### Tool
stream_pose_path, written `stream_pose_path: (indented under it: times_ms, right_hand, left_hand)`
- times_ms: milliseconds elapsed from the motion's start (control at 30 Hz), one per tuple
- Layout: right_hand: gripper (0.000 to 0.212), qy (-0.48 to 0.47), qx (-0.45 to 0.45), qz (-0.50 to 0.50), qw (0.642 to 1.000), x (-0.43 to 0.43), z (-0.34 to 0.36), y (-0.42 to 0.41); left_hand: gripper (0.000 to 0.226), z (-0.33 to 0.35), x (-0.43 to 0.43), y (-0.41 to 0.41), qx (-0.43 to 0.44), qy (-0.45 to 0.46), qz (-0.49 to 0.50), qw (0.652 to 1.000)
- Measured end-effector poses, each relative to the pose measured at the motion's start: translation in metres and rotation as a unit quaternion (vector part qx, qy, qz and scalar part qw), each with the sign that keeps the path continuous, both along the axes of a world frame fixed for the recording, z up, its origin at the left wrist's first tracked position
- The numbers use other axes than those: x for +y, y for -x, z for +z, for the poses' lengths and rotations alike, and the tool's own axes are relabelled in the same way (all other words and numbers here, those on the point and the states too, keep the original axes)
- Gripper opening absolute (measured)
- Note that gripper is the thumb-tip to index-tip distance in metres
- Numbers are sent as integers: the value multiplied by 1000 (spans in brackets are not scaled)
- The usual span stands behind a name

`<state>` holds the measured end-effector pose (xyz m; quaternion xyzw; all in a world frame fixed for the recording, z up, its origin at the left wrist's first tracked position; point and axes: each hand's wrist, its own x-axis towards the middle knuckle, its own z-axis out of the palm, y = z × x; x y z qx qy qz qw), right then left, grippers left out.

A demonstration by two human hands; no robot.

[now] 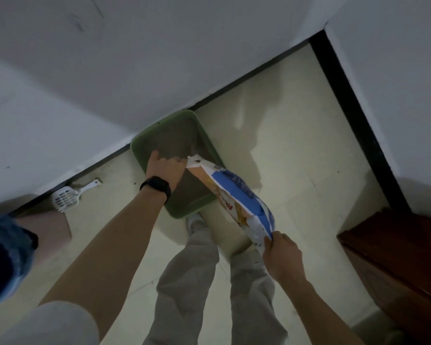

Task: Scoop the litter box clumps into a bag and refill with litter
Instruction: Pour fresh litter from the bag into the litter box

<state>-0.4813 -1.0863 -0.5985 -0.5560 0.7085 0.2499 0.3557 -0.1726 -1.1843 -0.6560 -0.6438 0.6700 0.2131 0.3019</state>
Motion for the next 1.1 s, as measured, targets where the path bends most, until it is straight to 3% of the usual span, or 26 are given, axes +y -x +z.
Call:
stream_pose_path:
  times_ms: [600,1100]
  right_hand:
    - [17,-34,-10,108,994,4,0,-9]
    - [12,-52,64,96,992,39,8,58]
  left_hand:
    - [44,2,82,-28,-24,-55,109,992]
    - [38,7,94,45,45,-78,59,994]
